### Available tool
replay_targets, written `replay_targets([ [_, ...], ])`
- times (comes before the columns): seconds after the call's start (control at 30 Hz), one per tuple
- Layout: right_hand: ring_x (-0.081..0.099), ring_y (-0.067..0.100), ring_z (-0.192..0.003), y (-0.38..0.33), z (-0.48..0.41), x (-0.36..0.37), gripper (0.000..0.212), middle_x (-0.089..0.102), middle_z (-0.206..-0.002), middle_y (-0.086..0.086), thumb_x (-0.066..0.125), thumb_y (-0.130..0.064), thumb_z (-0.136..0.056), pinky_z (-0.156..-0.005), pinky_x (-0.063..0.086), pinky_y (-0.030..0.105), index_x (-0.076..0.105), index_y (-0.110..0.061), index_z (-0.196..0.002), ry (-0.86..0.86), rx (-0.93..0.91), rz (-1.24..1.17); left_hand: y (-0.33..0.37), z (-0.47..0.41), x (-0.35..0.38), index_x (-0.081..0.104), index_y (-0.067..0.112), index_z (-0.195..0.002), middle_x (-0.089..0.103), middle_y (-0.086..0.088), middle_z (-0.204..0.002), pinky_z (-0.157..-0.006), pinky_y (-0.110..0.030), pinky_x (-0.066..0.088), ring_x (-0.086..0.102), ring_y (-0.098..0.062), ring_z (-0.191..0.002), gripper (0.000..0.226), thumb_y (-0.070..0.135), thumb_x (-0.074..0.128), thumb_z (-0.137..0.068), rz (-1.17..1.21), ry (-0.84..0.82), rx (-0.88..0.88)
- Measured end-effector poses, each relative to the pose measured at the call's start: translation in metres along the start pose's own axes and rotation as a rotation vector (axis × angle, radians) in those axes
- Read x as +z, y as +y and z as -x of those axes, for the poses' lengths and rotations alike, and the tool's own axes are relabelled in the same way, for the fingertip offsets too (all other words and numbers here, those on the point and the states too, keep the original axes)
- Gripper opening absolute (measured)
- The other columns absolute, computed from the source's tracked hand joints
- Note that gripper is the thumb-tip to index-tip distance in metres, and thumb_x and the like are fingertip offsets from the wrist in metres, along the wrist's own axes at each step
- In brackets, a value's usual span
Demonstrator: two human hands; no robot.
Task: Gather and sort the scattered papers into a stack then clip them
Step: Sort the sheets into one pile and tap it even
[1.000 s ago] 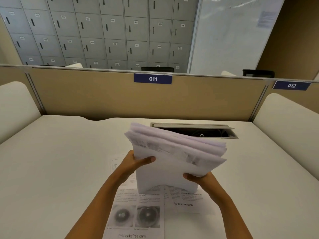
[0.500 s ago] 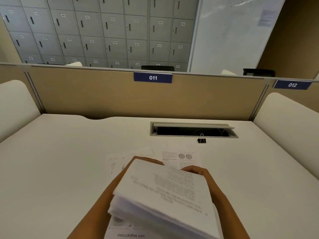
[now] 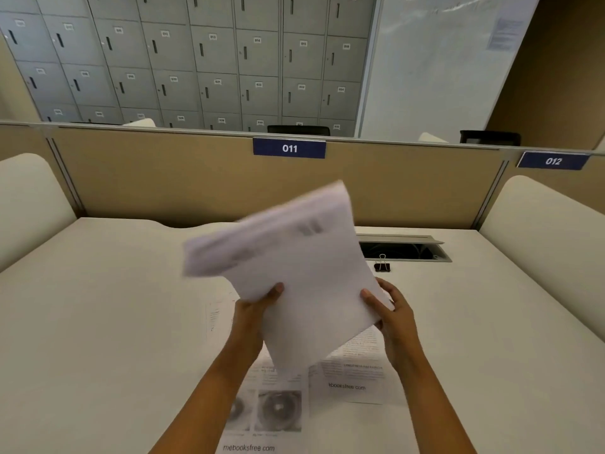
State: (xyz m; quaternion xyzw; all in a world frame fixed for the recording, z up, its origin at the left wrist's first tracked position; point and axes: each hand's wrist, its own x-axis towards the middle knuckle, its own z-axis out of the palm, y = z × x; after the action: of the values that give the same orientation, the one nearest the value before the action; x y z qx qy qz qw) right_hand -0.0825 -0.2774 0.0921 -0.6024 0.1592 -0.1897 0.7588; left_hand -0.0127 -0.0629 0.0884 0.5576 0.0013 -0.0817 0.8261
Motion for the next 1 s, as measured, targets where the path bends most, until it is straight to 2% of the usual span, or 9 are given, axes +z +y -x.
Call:
replay_targets([
  [0.07, 0.066, 0.019, -0.09, 0.006, 0.002, 0.013, 0.074, 0.067, -0.104, 0.001, 0.09, -0.036, -0.045, -0.062, 0.057, 0.023, 0.059, -0.021, -0.111, 0.061, 0.052, -0.183, -0.008, 0.002, 0.008, 0.061, 0.01, -0.107, 0.069, -0.007, -0.098, -0.067, -0.036, 0.053, 0.064, -0.029, -0.087, 0.041, 0.019, 0.076, -0.071, 0.082, 0.101, -0.077],
  [0.17, 0.066, 0.02, -0.09, 0.016, 0.013, 0.039, 0.047, 0.069, -0.103, 0.004, 0.079, -0.013, -0.067, -0.069, 0.058, 0.03, 0.06, -0.014, -0.109, 0.052, 0.155, -0.293, -0.025, 0.005, 0.019, 0.06, 0.009, -0.112, 0.068, -0.009, -0.102, -0.067, -0.035, 0.053, 0.064, -0.027, -0.087, 0.042, 0.016, 0.075, -0.073, 0.233, 0.221, -0.209],
  [0.3, 0.065, 0.031, -0.098, 0.03, 0.021, 0.056, 0.046, 0.068, -0.108, 0.013, 0.074, -0.003, -0.072, -0.085, 0.054, 0.043, 0.06, -0.007, -0.115, 0.028, 0.217, -0.203, -0.038, 0.014, 0.023, 0.055, 0.01, -0.114, 0.065, -0.004, -0.091, -0.063, -0.034, 0.051, 0.061, -0.024, -0.08, 0.044, 0.017, 0.074, -0.075, 0.271, 0.349, -0.266],
  [0.47, 0.065, 0.026, -0.088, 0.037, 0.011, 0.041, 0.037, 0.069, -0.099, 0.009, 0.072, 0.003, -0.073, -0.073, 0.055, 0.036, 0.061, -0.007, -0.108, 0.01, 0.28, -0.102, -0.034, 0.009, 0.007, 0.055, 0.008, -0.12, 0.065, -0.008, -0.106, -0.064, -0.033, 0.054, 0.062, -0.023, -0.088, 0.048, 0.014, 0.073, -0.075, 0.287, 0.339, -0.239],
  [0.6, 0.066, 0.025, -0.086, 0.035, -0.001, 0.012, 0.035, 0.07, -0.096, 0.009, 0.072, 0.002, -0.073, -0.068, 0.055, 0.034, 0.061, -0.007, -0.105, -0.072, 0.336, 0.0, -0.01, -0.01, -0.032, 0.054, 0.006, -0.124, 0.062, -0.012, -0.112, -0.048, -0.023, 0.056, 0.061, -0.018, -0.079, 0.043, 0.006, 0.064, -0.083, 0.41, 0.421, -0.161],
  [0.73, 0.066, 0.027, -0.085, 0.033, -0.011, -0.014, 0.035, 0.069, -0.098, 0.013, 0.07, 0.003, -0.075, -0.06, 0.056, 0.032, 0.06, -0.003, -0.108, -0.147, 0.436, 0.127, 0.001, -0.026, -0.075, 0.051, 0.003, -0.129, 0.058, -0.021, -0.121, -0.07, -0.034, 0.053, 0.061, -0.025, -0.081, 0.045, -0.001, 0.059, -0.085, 0.121, 0.288, -0.258],
  [0.87, 0.065, 0.032, -0.085, 0.044, -0.015, -0.023, 0.049, 0.067, -0.102, 0.018, 0.074, 0.002, -0.072, -0.063, 0.054, 0.035, 0.056, 0.004, -0.118, -0.082, 0.501, 0.223, -0.011, -0.028, -0.087, 0.052, 0.001, -0.128, 0.061, -0.021, -0.116, -0.07, -0.034, 0.052, 0.062, -0.031, -0.086, 0.045, -0.005, 0.058, -0.084, -0.312, 0.205, -0.376],
  [0.93, 0.065, 0.032, -0.082, 0.052, -0.012, -0.023, 0.064, 0.067, -0.099, 0.018, 0.082, -0.004, -0.062, -0.062, 0.054, 0.036, 0.054, 0.005, -0.119, -0.02, 0.478, 0.285, -0.021, -0.024, -0.085, 0.054, 0.004, -0.126, 0.061, -0.019, -0.121, -0.08, -0.039, 0.054, 0.062, -0.033, -0.096, 0.042, -0.004, 0.055, -0.085, -0.532, 0.17, -0.365],
  [1.0, 0.061, 0.031, -0.09, 0.056, -0.009, -0.022, 0.084, 0.061, -0.108, 0.015, 0.085, -0.016, -0.057, -0.075, 0.053, 0.041, 0.042, 0.003, -0.126, 0.054, 0.442, 0.339, -0.027, -0.016, -0.076, 0.055, 0.007, -0.127, 0.059, -0.017, -0.126, -0.094, -0.04, 0.048, 0.059, -0.033, -0.107, 0.039, 0.0, 0.049, -0.088, -0.737, 0.127, -0.291],
])
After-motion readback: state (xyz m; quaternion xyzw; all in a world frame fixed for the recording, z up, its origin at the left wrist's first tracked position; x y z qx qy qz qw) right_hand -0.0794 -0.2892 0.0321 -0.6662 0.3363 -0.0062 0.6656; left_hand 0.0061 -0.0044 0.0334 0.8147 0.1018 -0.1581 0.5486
